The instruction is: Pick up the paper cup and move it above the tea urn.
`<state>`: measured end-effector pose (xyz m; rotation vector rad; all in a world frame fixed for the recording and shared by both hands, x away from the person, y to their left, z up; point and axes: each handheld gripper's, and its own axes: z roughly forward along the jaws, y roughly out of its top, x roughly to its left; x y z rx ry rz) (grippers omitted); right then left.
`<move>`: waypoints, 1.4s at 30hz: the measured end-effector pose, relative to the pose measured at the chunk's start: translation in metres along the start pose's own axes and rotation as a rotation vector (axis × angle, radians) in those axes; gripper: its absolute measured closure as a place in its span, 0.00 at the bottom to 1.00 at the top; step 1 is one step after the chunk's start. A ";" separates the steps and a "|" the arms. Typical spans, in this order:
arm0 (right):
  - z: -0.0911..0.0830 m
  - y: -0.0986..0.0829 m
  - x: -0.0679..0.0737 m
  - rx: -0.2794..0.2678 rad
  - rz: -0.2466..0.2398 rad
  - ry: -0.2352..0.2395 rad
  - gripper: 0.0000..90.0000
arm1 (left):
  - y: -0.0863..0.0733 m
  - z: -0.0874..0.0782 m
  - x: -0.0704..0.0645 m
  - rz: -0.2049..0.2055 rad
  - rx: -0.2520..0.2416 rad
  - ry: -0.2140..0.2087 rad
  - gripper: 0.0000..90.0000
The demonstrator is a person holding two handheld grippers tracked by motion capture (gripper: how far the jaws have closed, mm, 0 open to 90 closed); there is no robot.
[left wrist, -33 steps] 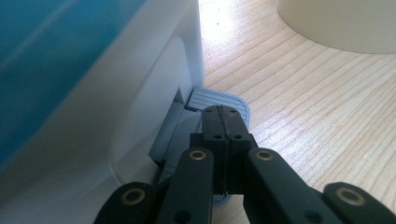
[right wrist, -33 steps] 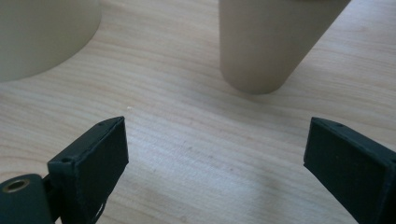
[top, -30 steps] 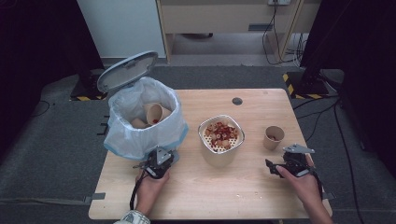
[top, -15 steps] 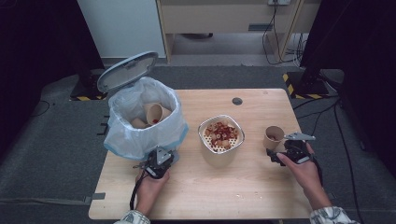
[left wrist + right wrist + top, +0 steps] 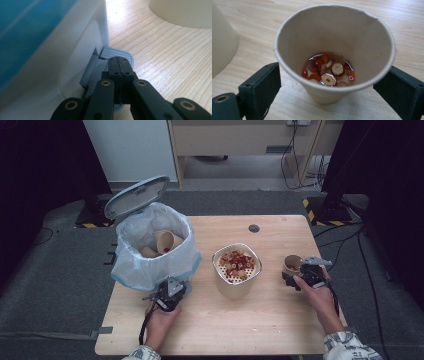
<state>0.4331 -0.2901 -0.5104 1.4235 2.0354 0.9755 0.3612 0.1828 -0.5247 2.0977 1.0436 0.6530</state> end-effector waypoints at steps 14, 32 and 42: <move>0.009 0.002 0.001 -0.107 0.026 0.003 0.19 | 0.000 0.000 0.000 -0.003 -0.001 0.000 0.99; 0.007 -0.001 -0.001 -0.157 0.002 0.039 0.30 | 0.000 0.000 0.000 -0.002 -0.002 0.002 0.99; -0.007 0.014 0.002 -0.191 -0.045 0.048 0.30 | 0.000 0.000 0.000 -0.002 -0.002 0.003 0.99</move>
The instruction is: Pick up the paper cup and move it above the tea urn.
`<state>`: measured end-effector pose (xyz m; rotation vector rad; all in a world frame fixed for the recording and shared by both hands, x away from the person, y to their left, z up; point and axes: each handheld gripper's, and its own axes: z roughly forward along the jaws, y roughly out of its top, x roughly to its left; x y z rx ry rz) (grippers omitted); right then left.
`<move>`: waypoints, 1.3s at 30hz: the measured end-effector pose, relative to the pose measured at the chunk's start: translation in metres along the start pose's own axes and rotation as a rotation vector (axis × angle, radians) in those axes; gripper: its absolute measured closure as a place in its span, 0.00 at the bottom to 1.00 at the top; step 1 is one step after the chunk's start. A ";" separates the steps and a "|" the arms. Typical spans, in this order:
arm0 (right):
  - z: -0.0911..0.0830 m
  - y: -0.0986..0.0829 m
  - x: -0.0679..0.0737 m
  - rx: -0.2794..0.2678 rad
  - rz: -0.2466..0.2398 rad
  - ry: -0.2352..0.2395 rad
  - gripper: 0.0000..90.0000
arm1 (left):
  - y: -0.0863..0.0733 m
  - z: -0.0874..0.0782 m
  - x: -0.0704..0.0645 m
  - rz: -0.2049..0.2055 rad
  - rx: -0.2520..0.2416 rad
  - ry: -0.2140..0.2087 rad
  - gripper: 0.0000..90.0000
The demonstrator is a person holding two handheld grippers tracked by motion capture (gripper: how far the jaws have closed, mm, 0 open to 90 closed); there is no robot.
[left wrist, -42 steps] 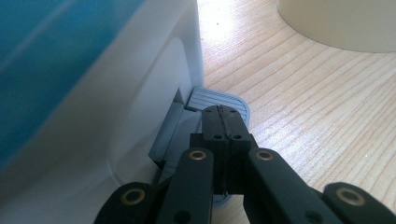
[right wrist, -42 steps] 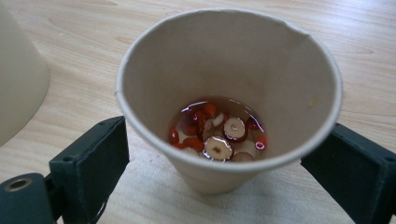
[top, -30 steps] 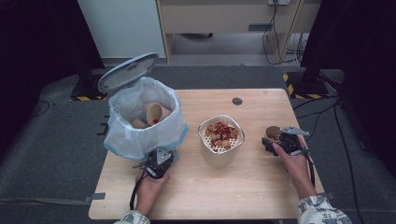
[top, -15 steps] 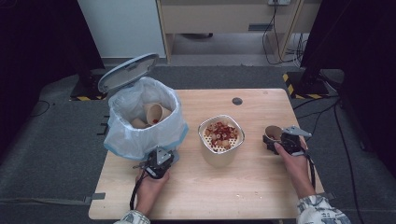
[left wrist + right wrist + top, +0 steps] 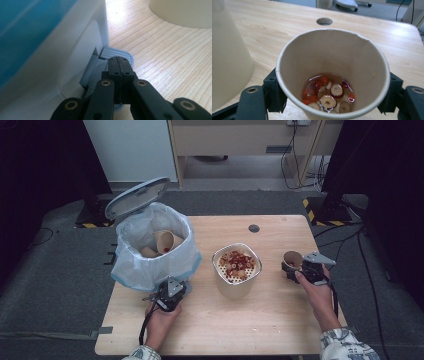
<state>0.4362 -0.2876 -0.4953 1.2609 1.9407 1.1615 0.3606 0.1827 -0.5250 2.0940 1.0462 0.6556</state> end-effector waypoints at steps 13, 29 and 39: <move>-0.012 0.033 0.003 -0.016 -0.078 0.005 0.31 | 0.000 0.000 0.000 0.000 -0.002 0.001 0.99; -0.015 0.066 0.009 -0.011 -0.152 0.006 0.31 | 0.000 0.000 0.000 -0.002 -0.002 0.001 0.99; -0.015 0.083 0.013 -0.024 -0.177 0.011 0.31 | 0.000 0.000 0.000 -0.005 -0.003 0.000 0.99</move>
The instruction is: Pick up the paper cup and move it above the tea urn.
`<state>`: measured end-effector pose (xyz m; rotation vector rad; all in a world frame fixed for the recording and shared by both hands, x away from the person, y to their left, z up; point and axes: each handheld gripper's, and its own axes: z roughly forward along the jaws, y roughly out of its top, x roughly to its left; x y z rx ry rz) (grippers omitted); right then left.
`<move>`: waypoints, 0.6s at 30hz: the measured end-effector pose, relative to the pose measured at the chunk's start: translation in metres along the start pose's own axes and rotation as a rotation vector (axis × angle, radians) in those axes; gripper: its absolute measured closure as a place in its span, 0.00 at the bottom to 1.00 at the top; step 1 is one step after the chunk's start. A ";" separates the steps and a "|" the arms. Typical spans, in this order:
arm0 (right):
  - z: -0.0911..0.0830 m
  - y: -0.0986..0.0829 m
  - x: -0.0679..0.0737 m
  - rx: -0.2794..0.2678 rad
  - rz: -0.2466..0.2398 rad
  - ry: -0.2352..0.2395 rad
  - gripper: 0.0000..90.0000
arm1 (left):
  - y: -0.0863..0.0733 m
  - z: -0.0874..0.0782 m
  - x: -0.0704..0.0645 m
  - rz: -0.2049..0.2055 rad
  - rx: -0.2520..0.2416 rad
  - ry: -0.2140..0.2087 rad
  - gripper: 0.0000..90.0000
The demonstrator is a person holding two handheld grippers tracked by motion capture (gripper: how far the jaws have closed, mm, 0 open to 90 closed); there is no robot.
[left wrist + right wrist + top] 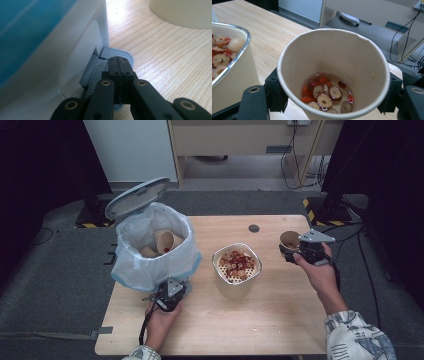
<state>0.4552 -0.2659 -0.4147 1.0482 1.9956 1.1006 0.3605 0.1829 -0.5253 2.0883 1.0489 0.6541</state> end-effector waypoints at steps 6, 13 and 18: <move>0.000 0.009 0.003 0.000 -0.017 0.006 0.31 | 0.000 0.000 0.000 0.002 0.000 0.002 0.99; 0.002 0.016 0.006 -0.001 -0.037 0.010 0.31 | 0.000 0.000 0.000 0.000 -0.001 0.000 0.99; 0.003 0.022 0.008 -0.007 -0.050 0.014 0.32 | 0.000 0.000 0.000 0.001 0.000 0.001 0.99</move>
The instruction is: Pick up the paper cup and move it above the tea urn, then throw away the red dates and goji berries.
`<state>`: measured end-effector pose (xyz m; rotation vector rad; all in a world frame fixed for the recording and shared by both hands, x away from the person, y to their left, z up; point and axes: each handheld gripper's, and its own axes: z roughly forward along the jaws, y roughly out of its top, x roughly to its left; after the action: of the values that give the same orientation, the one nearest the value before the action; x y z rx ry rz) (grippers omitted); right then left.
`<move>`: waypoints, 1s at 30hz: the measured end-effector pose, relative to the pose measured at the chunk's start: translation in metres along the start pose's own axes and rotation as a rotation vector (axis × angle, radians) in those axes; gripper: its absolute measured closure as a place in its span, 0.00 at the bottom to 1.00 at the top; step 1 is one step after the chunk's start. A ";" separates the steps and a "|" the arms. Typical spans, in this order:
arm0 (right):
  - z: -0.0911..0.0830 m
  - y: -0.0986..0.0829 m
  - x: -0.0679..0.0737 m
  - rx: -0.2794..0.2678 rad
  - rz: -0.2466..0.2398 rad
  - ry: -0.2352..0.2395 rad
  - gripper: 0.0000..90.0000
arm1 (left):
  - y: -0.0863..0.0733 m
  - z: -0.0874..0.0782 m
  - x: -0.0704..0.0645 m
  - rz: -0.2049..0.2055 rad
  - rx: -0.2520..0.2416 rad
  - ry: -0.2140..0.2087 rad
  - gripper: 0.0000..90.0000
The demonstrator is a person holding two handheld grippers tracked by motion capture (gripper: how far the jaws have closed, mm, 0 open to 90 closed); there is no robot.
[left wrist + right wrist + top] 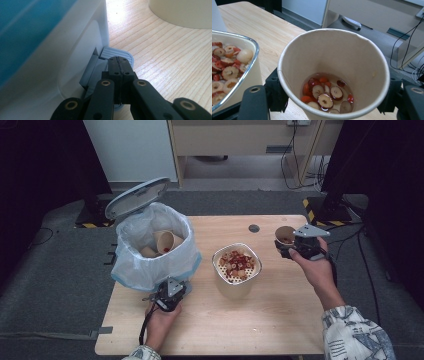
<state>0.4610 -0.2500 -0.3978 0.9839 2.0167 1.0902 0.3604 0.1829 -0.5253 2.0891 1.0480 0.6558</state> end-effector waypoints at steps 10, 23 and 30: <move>0.000 0.021 0.006 -0.024 -0.038 0.000 0.32 | 0.000 0.000 0.000 0.002 0.001 0.001 0.99; 0.002 0.036 0.013 -0.026 -0.078 0.008 0.32 | 0.000 0.000 0.000 0.000 0.000 0.000 0.99; 0.005 0.047 0.022 -0.028 -0.096 0.022 0.32 | 0.000 0.000 0.000 0.002 0.000 0.002 0.99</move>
<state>0.4688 -0.2120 -0.3628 0.8551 2.0389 1.0789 0.3602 0.1826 -0.5253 2.0903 1.0472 0.6593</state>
